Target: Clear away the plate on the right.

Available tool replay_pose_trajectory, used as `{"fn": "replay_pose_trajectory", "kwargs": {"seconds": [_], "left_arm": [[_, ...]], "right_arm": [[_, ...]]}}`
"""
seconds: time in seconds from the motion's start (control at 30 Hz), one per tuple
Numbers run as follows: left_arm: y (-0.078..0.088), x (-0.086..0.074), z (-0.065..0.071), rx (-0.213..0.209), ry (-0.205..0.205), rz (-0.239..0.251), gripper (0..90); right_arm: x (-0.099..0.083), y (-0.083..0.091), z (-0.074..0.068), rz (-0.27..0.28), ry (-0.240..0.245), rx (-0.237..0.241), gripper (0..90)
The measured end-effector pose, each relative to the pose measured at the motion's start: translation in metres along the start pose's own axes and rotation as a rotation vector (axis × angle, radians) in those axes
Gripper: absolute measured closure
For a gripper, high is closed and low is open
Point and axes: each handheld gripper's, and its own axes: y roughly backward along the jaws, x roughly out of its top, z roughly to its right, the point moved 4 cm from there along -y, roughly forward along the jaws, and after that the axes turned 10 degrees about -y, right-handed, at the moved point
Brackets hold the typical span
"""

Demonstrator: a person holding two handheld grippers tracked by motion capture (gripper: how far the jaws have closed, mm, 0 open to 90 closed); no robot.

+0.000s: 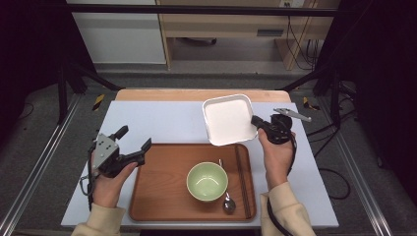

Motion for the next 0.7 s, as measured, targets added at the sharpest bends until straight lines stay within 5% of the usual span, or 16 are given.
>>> {"fn": "replay_pose_trajectory", "kwargs": {"seconds": [0.33,0.57,0.7], "left_arm": [[-0.047,0.036,0.048,-0.059,-0.015,0.007,20.7],[-0.068,0.041,0.069,-0.014,-0.031,-0.016,24.9],[-0.074,0.038,0.074,-0.007,0.001,-0.044,28.2]], "right_arm": [[-0.01,-0.016,-0.027,0.027,0.033,0.015,89.0],[-0.017,-0.017,-0.033,0.054,0.023,0.024,89.1],[-0.018,-0.015,-0.039,0.073,0.024,0.033,89.0]]}}
